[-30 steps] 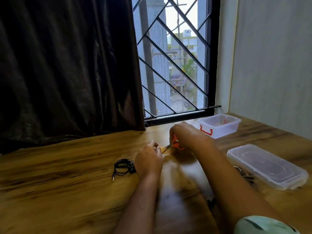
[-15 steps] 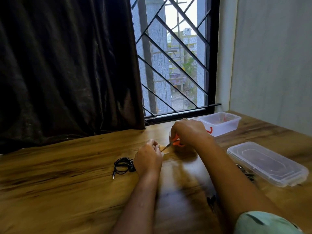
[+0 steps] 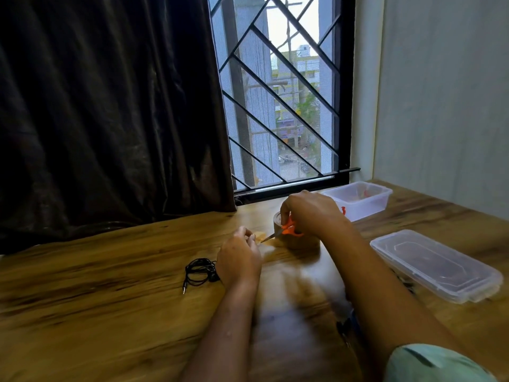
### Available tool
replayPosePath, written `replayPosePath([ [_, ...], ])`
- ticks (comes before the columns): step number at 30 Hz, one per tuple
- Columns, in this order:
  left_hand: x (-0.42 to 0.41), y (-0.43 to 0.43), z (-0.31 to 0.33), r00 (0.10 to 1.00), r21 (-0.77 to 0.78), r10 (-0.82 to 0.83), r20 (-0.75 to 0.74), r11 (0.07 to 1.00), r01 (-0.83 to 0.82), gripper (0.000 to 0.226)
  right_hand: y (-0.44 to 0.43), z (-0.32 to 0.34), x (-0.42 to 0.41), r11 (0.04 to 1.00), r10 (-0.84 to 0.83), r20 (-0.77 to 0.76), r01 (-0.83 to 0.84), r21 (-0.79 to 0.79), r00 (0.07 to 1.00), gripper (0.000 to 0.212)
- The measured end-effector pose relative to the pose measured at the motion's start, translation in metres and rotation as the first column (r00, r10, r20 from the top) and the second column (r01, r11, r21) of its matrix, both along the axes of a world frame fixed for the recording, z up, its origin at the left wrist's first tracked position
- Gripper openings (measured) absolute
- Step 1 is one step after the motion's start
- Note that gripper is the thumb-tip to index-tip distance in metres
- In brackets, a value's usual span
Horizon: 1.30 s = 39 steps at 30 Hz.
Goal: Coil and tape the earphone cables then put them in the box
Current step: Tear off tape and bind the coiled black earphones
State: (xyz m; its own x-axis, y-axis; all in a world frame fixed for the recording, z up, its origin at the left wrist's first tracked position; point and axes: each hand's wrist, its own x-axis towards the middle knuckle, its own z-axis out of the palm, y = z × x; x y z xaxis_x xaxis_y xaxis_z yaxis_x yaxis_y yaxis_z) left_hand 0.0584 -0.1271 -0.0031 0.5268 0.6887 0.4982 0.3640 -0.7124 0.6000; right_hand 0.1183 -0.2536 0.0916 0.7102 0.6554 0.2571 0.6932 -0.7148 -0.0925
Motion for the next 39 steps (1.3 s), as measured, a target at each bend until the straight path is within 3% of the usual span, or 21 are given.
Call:
replayPosePath([
  [7,0.0,0.0,0.0,1.0,-0.023,0.007,0.019,1.0,-0.006,0.011,0.003,-0.003,0.005,1.0,0.004,-0.018,-0.004,0.003,1.0,0.025],
  [13,-0.002,0.001,0.002,0.991,-0.095,0.049,0.123,0.995,-0.038,0.013,0.005,-0.011,0.012,1.0,-0.001,-0.021,0.001,-0.014,1.0,0.029],
  [18,-0.003,0.001,0.002,0.986,-0.098,0.02,0.166,0.995,-0.004,0.011,0.009,-0.008,0.017,0.998,0.065,-0.094,-0.062,0.033,0.993,0.026],
  [25,-0.002,0.003,0.003,0.923,-0.08,-0.022,0.384,0.995,0.057,0.033,0.005,-0.005,0.016,0.991,0.085,-0.221,-0.105,-0.085,0.972,0.034],
  [32,-0.003,0.002,0.006,0.914,-0.035,-0.032,0.405,0.998,0.051,0.023,0.013,-0.009,0.012,0.975,0.086,-0.352,-0.151,-0.162,0.932,0.035],
  [36,-0.015,0.011,0.019,0.88,-0.147,-0.12,0.459,0.967,0.208,0.014,0.029,-0.023,0.004,0.956,0.084,-0.384,-0.183,-0.229,0.92,0.04],
  [39,-0.031,0.028,0.027,0.85,-0.238,-0.173,0.498,0.915,0.325,0.02,0.033,-0.027,0.001,0.952,0.079,-0.357,-0.176,-0.25,0.931,0.029],
])
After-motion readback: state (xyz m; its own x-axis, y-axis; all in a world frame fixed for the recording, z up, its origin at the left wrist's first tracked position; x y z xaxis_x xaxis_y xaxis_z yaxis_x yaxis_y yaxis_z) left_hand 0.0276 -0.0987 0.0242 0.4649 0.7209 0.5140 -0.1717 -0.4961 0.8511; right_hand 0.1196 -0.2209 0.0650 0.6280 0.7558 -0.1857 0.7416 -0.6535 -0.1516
